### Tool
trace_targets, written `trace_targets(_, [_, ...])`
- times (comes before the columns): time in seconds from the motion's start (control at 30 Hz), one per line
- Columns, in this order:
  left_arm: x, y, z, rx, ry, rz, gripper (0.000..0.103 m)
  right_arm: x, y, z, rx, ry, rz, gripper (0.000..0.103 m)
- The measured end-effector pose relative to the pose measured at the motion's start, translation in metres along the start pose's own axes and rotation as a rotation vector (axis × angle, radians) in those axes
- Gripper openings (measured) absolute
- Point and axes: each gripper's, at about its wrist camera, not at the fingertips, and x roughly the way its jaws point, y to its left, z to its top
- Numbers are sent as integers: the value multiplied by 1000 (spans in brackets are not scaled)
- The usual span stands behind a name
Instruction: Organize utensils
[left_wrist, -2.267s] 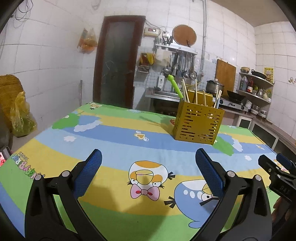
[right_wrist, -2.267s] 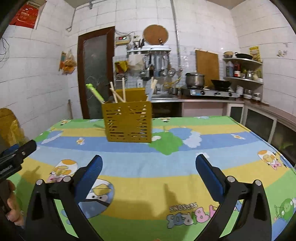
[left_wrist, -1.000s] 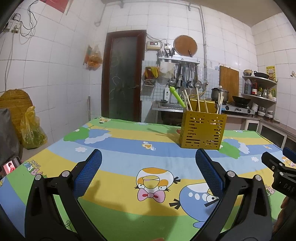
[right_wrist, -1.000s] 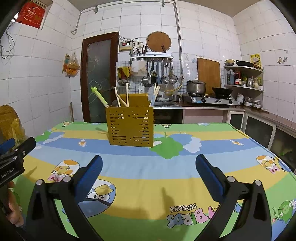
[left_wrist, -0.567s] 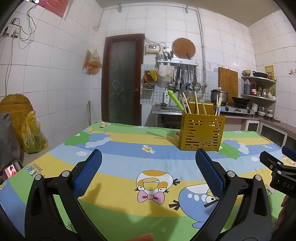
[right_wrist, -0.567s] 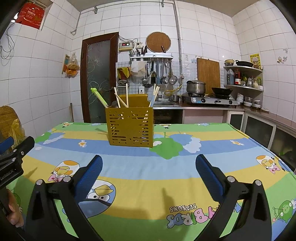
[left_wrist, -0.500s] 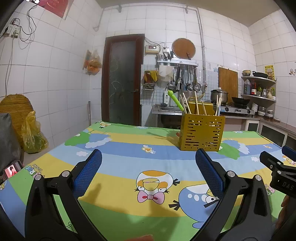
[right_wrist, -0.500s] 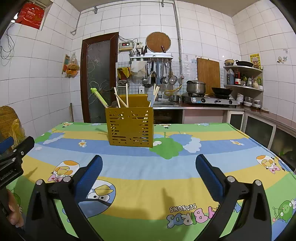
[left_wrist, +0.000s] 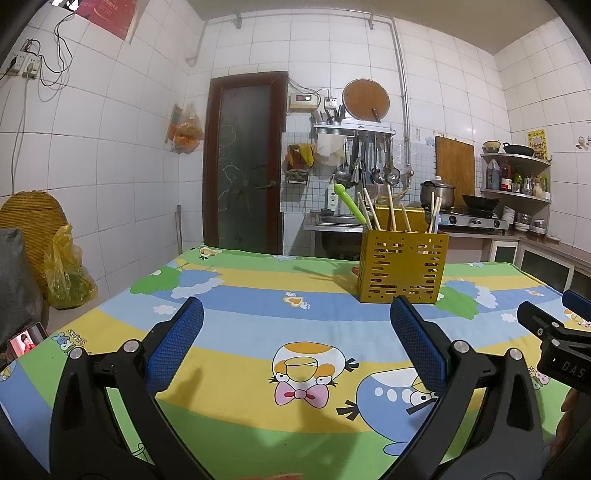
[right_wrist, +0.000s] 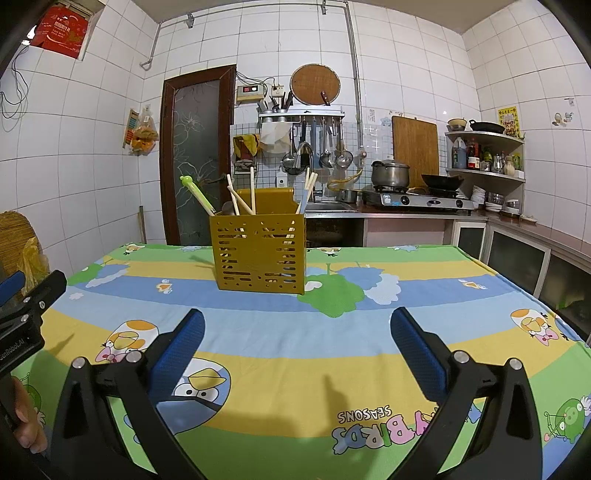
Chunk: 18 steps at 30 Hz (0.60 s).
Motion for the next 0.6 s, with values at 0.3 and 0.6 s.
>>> trace_targets(0.3, [-1, 0, -1, 1, -3, -1, 98, -1, -2, 2, 3, -4, -3, 98])
trace_targets(0.6, [-1, 0, 0, 2, -7, -1, 98, -2, -2, 2, 5, -5, -5, 98])
